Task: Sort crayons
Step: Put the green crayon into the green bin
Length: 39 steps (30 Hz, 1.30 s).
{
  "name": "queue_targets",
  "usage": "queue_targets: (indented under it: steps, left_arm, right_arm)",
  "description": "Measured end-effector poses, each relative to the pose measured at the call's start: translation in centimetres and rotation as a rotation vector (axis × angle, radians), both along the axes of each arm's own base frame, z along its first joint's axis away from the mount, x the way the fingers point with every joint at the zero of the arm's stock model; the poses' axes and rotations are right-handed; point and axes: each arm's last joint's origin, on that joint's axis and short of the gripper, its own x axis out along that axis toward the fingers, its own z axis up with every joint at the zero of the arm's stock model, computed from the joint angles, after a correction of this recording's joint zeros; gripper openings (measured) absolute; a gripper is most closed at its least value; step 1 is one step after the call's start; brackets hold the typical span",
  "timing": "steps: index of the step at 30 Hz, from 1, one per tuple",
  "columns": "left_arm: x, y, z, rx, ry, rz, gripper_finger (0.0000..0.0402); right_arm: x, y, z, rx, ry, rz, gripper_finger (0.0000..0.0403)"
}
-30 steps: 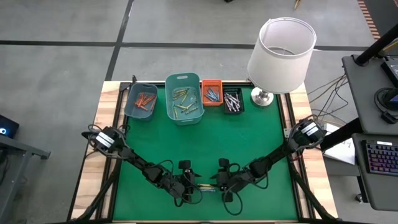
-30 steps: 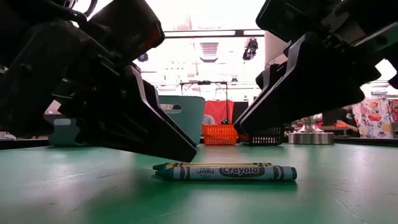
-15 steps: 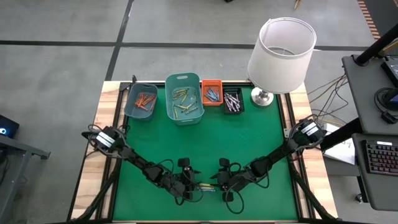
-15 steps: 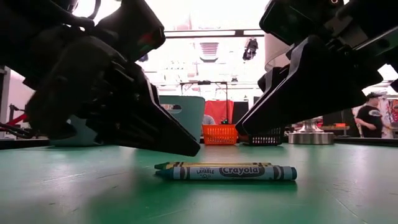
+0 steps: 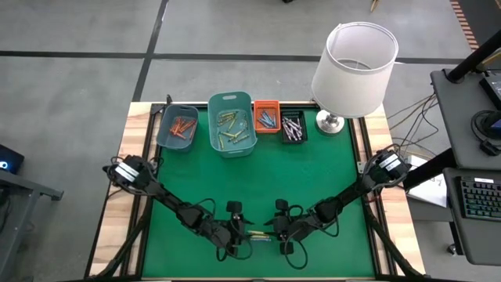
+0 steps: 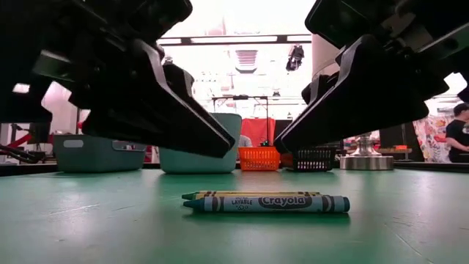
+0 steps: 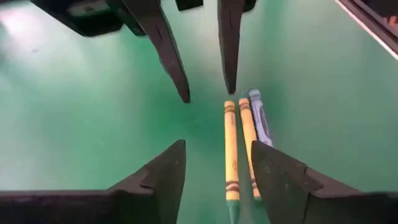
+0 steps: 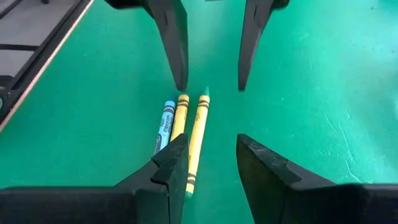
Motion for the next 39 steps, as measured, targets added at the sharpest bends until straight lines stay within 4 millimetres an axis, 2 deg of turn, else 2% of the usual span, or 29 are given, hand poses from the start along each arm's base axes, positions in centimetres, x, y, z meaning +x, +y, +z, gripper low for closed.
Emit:
queue_targets:
  steps: [3,7,9,13,21,24,30,39]
  left_arm:
    - [0.1,0.0,-0.4,0.003,0.007,-0.003,0.0136]
    - [-0.1,-0.1,-0.5,0.043,-0.003,0.012,0.0036]
    - [0.0,-0.1,-0.4,0.031,-0.003,0.01,0.0012]
    - [0.1,0.1,-0.6,-0.037,0.003,0.051,0.0054]
    - [0.1,0.1,-1.4,-0.038,0.019,0.059,0.0187]
    - [0.2,0.1,-1.6,-0.033,0.021,0.062,0.0214]
    - [0.2,0.2,-2.1,-0.032,0.028,0.068,0.0216]
    - [0.5,1.1,-2.3,-0.018,0.041,0.126,0.0197]
  right_arm:
    - [0.0,0.0,0.1,-0.002,-0.01,0.004,0.0125]
    - [0.0,0.0,0.1,-0.003,-0.009,0.005,0.0125]
    - [0.0,0.0,0.1,-0.003,-0.008,0.005,0.0125]
    - [0.0,0.0,0.1,-0.004,-0.008,0.005,0.0125]
    - [0.0,0.0,0.0,-0.005,-0.006,0.005,0.0125]
    - [0.1,0.0,-0.2,-0.006,-0.005,0.004,0.0125]
    - [0.3,0.2,-1.7,-0.009,0.007,0.003,0.0125]
    - [0.7,-0.4,-1.7,-0.005,-0.01,-0.012,0.0125]
